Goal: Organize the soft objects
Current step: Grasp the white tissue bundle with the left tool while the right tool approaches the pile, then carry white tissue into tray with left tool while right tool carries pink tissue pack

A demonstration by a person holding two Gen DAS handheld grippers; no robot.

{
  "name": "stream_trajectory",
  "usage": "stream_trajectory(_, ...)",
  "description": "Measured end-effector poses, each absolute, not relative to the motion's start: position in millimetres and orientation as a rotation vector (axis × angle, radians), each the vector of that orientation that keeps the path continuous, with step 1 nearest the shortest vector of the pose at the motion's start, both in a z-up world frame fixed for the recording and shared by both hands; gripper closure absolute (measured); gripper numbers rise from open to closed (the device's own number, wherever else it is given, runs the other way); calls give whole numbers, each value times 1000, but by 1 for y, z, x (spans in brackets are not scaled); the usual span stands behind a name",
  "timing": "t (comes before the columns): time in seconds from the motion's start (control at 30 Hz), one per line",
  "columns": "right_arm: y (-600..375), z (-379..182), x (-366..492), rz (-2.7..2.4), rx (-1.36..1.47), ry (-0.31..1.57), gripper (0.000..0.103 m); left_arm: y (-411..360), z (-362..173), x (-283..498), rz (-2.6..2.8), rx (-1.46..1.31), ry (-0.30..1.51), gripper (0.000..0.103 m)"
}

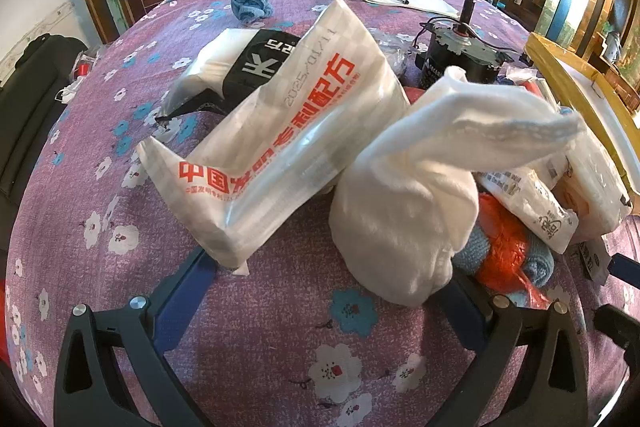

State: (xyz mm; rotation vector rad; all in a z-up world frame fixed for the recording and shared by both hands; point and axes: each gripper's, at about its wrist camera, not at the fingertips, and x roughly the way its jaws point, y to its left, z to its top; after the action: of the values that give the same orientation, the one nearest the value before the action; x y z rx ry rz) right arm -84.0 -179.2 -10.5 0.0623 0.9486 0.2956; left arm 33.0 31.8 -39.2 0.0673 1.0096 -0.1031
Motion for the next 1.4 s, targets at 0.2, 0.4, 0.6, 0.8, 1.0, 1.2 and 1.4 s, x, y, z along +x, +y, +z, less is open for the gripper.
stream_trajectory(0.2, -185, -2, -77, 278, 66, 937, 33, 52, -25, 9, -211, 7, 977, 8)
stream_trajectory(0.4, -176, 1, -65, 316, 71, 930, 33, 71, -22, -7, -292, -56, 983, 30)
stream_trajectory(0.6, -167, 6, -63, 336, 50, 887, 32, 57, -16, 8, -319, -77, 967, 27)
stream_trajectory(0.8, -176, 3, -64, 330, 67, 890, 28, 37, -20, 34, -306, -71, 962, 36)
stream_trajectory(1.0, -183, 5, -63, 340, 83, 884, 28, 50, -23, 37, -352, -162, 932, 87)
stream_trajectory(1.2, -162, 16, -55, 357, -16, 853, 28, 54, 6, 10, -425, -173, 742, 87)
stream_trajectory(1.4, -126, 9, -39, 346, -219, 845, 28, 51, 1, 14, -423, -155, 756, 87)
